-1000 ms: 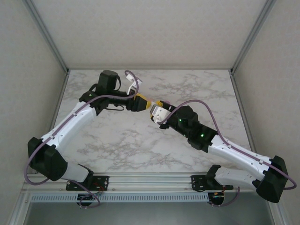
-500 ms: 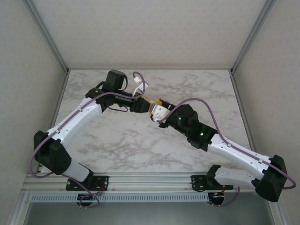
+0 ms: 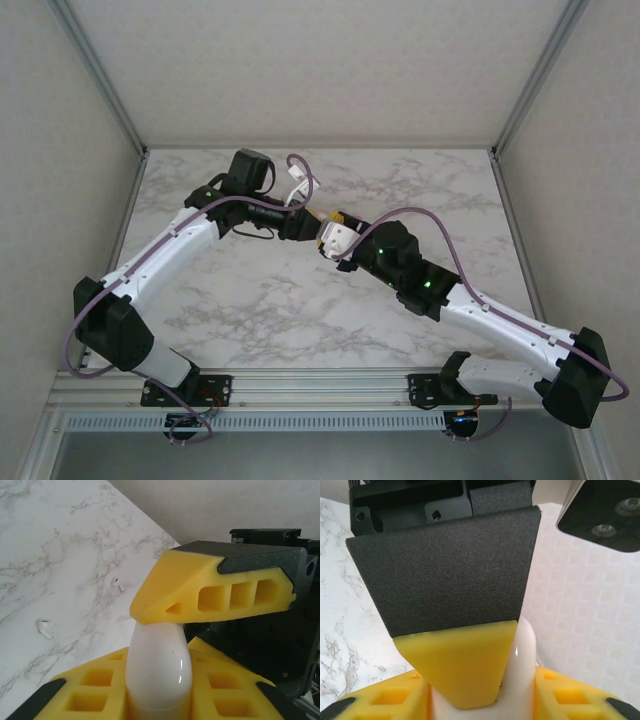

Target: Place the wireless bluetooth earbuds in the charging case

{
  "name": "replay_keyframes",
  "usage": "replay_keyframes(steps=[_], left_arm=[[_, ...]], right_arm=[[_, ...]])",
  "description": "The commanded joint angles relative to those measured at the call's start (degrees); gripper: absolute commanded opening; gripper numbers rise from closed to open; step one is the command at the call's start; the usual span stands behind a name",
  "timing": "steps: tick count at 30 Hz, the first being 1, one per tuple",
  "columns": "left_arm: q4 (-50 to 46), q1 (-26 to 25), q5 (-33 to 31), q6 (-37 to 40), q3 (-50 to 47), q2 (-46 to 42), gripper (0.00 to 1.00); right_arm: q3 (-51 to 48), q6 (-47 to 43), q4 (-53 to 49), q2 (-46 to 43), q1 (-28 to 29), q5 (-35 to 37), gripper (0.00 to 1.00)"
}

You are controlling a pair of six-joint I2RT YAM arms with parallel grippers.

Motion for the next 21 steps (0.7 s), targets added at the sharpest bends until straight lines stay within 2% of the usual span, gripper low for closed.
replay_keyframes(steps=[1,6,9,11,13,16,19,21], left_arm=[[-2.3,-0.5,2.5,2.1,2.1,0.3,0.17],[-1.7,-0.5,0.7,2.2,2.3,-0.6,0.09],[2.2,-0.4,-3.2,1.0,0.7,-3.2,0.06],[8.6,0.0,-6.3,-0.7,-2.4,-6.2,0.05],[16.1,0.1,-9.1,-1.9,-6.4,-9.6,0.05],[29.3,0.1,-10.8,-0.8,-13.6,-14.4,0.06],[38.8,-0.6,-8.3,6.4,-20.5,-18.3,0.06],[40.1,-1.3,-11.4,8.5,-22.1,-19.6,0.06]], right_arm=[[2.5,1.4,1.3,0.4,-0.5,1.5,0.43],[2.9,4.0,0.1,-0.2,-1.1,2.1,0.51],[3.7,10.0,-4.3,-2.4,-3.4,-2.5,0.60],[3.9,16.5,-6.8,-4.8,-5.9,-7.1,0.68],[3.9,21.5,-8.9,-7.3,-8.4,-13.1,0.69],[4.2,30.3,-10.7,-10.0,-12.6,-18.4,0.69],[6.8,39.9,-13.6,-10.2,-17.5,-24.8,0.68],[9.9,43.9,-16.7,-9.1,-19.6,-29.3,0.67]])
